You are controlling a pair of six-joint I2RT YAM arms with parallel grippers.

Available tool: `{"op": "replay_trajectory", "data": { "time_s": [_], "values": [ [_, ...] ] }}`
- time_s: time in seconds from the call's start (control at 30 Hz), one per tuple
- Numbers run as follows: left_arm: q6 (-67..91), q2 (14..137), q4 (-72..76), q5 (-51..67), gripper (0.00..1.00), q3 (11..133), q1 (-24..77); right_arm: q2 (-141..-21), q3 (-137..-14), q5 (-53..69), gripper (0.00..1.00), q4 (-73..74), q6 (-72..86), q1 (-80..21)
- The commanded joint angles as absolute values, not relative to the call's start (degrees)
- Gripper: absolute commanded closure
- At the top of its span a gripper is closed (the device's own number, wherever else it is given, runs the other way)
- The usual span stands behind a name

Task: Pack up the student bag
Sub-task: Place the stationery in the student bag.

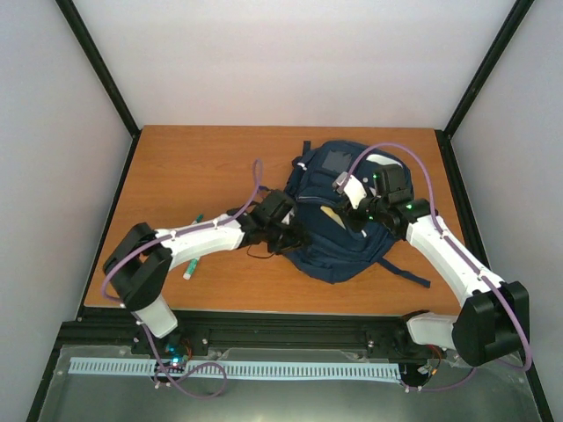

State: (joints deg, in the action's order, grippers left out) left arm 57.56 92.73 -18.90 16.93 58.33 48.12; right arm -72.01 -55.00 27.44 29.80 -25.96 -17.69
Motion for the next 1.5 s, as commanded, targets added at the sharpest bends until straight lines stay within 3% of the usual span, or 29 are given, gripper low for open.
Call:
{"op": "replay_trajectory", "data": {
  "time_s": [0.0, 0.2, 0.3, 0.43, 0.7, 0.97, 1.1, 1.47],
  "values": [
    [55.99, 97.73, -15.71, 16.22, 0.49, 69.82, 48.37, -72.4, -55.21, 25.09, 0.96, 28.43, -27.37, -17.41],
    [57.49, 106.13, -14.93, 16.46, 0.47, 80.0, 47.54, -73.98, -57.84, 25.32, 0.9, 32.11, -27.94, -17.48],
    [59.13, 107.87, -12.4, 16.68, 0.45, 81.53, 47.18, -74.52, -58.31, 24.15, 0.81, 33.9, -28.4, -17.49],
    [60.59, 109.16, -10.37, 18.02, 0.45, 82.35, 47.15, -73.0, -56.39, 18.73, 0.6, 33.05, -28.13, -17.45],
    [61.33, 110.5, -10.28, 18.26, 0.44, 81.72, 47.02, -70.71, -53.43, 13.22, 0.45, 32.34, -31.3, -17.49],
    [63.51, 107.92, -7.06, 17.24, 0.44, 77.08, 46.93, -70.31, -49.96, 10.83, 0.41, 31.02, -38.71, -17.67],
    [64.55, 106.89, -5.66, 17.72, 0.44, 75.1, 46.93, -70.93, -48.56, 7.91, 0.32, 28.92, -39.88, -19.13],
    [64.71, 107.53, -5.8, 17.86, 0.44, 75.28, 46.93, -72.54, -45.69, -2.62, 0.36, 18.17, -41.22, -21.58]
  ]
}}
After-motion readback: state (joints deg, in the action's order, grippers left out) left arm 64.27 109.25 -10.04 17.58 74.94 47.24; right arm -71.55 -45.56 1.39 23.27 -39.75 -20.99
